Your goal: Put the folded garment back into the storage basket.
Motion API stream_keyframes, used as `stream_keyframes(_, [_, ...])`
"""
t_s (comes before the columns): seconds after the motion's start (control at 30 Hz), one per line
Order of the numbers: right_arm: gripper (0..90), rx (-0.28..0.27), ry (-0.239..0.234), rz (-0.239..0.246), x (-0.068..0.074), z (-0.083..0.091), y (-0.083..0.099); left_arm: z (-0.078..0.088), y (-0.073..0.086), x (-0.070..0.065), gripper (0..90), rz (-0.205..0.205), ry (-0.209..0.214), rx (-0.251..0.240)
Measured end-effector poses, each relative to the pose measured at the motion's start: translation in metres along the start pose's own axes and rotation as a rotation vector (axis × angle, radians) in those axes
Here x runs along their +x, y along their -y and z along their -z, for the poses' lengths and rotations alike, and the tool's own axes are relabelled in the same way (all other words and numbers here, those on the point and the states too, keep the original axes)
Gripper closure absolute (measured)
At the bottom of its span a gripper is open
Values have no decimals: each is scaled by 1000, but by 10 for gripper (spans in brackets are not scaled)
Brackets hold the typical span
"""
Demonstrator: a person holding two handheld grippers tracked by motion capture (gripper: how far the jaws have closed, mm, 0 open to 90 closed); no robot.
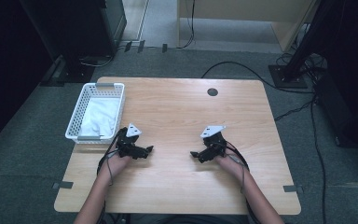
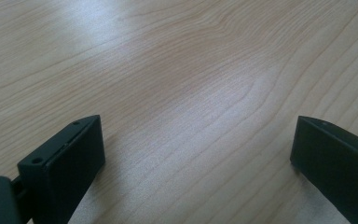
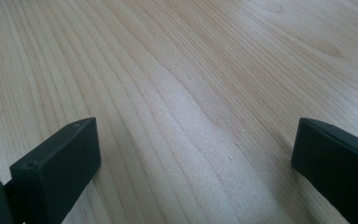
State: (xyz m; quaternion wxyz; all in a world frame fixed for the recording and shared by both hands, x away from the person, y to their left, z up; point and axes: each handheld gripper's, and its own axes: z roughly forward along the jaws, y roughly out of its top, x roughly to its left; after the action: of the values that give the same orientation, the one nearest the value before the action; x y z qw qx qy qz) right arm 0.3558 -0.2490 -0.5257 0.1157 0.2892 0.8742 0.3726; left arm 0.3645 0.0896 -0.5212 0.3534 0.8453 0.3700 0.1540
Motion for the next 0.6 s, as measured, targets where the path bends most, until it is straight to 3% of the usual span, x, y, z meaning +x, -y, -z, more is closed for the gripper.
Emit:
stream_keyframes(0.13, [0, 3, 1, -1, 0, 0, 0, -1, 0, 1, 0, 17, -19, 7])
stream_keyframes(0.6, [0, 3, 11, -13, 1, 0, 0, -6, -5, 3, 0, 25, -26, 6])
